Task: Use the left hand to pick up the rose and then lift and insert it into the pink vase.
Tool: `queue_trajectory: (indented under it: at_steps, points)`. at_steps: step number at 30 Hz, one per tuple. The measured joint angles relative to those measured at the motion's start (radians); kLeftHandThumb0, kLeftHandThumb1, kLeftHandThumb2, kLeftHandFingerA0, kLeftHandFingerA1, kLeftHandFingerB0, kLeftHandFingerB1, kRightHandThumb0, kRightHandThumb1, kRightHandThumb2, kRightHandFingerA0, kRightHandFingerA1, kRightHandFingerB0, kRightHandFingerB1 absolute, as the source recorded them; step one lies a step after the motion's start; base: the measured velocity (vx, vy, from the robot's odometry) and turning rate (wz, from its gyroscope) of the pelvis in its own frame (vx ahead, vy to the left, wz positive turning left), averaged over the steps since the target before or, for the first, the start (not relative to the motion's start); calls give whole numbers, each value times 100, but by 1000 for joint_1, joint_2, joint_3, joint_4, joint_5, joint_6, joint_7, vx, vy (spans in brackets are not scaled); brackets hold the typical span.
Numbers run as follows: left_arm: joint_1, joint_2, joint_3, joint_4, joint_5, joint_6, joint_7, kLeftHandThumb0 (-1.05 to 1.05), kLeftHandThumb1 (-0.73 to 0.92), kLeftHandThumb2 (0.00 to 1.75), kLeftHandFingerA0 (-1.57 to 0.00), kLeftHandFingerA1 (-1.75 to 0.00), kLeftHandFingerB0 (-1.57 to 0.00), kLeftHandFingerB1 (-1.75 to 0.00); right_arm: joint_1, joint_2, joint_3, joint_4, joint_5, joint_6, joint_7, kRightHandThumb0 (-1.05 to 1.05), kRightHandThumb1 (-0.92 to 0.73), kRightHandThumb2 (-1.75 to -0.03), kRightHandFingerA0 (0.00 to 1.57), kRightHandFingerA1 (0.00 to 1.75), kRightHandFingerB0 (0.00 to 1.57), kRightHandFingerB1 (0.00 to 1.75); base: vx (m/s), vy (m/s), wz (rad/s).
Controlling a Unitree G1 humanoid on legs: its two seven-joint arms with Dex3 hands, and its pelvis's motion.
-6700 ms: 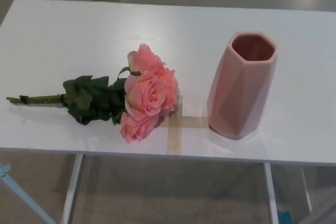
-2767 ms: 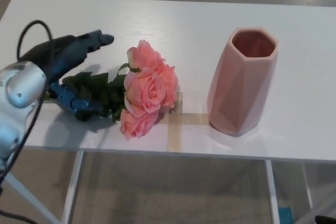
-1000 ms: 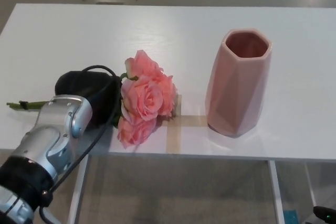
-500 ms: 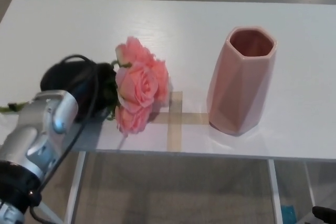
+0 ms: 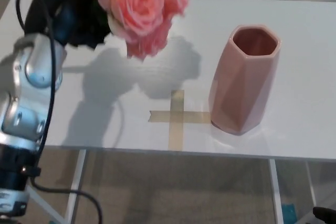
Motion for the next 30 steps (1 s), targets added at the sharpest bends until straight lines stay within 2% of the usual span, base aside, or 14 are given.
queue_trajectory:
  at_steps: [5,12,18,19,30]
  points:
    - [-55,-61,57,-36,-78,45,-42,-22,81,64,-87,-137,-73,-96,0,0,-1,0,0,0,0,-26,-60,-58,72,45,62,42,0,0,0]
    - [-176,-154,149,-31,-192,155,-86,-22,83,64,-92,-133,-78,-85,-1,0,1,0,-1,0,0,-26,-60,-58,73,45,62,42,0,0,0]
    - [-291,-215,217,-6,-276,255,-111,-21,83,66,-89,-143,-80,-82,-3,0,3,0,-1,0,0,-26,-60,-58,74,45,63,42,0,0,0]
    - [-309,-228,228,-3,-291,273,-113,-22,79,69,-91,-145,-81,-82,-4,0,3,0,-1,0,0,-26,-60,-58,74,45,63,42,0,0,0]
    - [-490,-342,309,26,-427,453,-117,-19,77,68,-88,-146,-84,-84,-6,-1,16,-1,-2,0,4,-29,-61,-57,74,44,63,41,0,0,0]
